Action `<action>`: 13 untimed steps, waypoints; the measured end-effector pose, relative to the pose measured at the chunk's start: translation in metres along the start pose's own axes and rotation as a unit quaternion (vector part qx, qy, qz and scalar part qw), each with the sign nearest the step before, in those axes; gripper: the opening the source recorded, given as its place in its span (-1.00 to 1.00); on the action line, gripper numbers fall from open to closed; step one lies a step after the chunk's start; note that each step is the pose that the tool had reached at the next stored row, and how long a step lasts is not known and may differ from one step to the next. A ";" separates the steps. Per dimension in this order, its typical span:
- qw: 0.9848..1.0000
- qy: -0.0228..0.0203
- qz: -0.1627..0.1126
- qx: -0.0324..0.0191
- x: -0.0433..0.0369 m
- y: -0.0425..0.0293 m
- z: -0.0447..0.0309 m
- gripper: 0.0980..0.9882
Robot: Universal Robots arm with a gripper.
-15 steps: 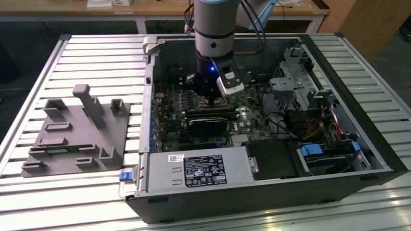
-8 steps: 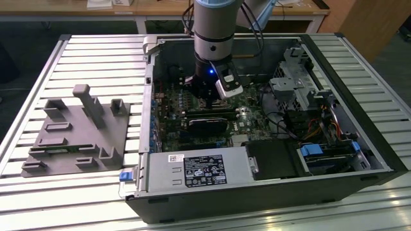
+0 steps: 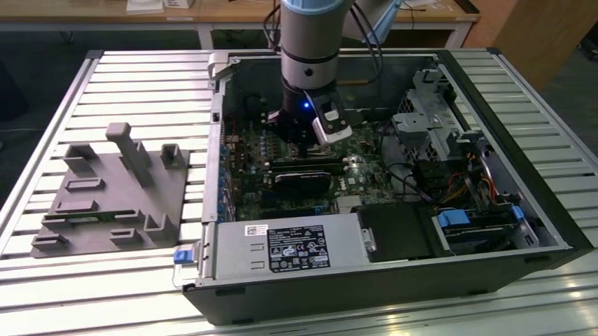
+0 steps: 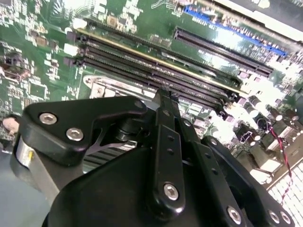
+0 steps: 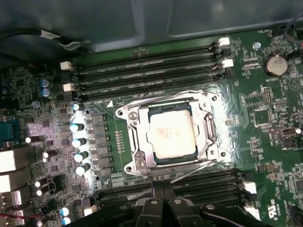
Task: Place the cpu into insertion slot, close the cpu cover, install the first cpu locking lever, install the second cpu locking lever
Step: 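Install the second cpu locking lever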
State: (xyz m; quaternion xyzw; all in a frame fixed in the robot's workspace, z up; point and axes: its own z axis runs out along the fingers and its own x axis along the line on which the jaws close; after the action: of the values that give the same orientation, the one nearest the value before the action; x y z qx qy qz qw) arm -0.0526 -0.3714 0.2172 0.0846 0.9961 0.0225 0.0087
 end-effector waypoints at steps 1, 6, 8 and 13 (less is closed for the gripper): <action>1.000 0.000 -0.002 -0.001 0.0006 -0.0002 0.0003 -0.98; 1.000 -0.001 -0.011 -0.005 0.0034 -0.0015 0.0011 -0.98; 1.000 -0.001 -0.015 -0.007 0.0045 -0.0024 0.0015 -0.98; 1.000 -0.001 -0.019 -0.018 0.0065 -0.0054 0.0031 -0.98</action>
State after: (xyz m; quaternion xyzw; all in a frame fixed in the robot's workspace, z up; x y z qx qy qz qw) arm -0.0598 -0.3755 0.2138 0.0653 0.9970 0.0401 0.0116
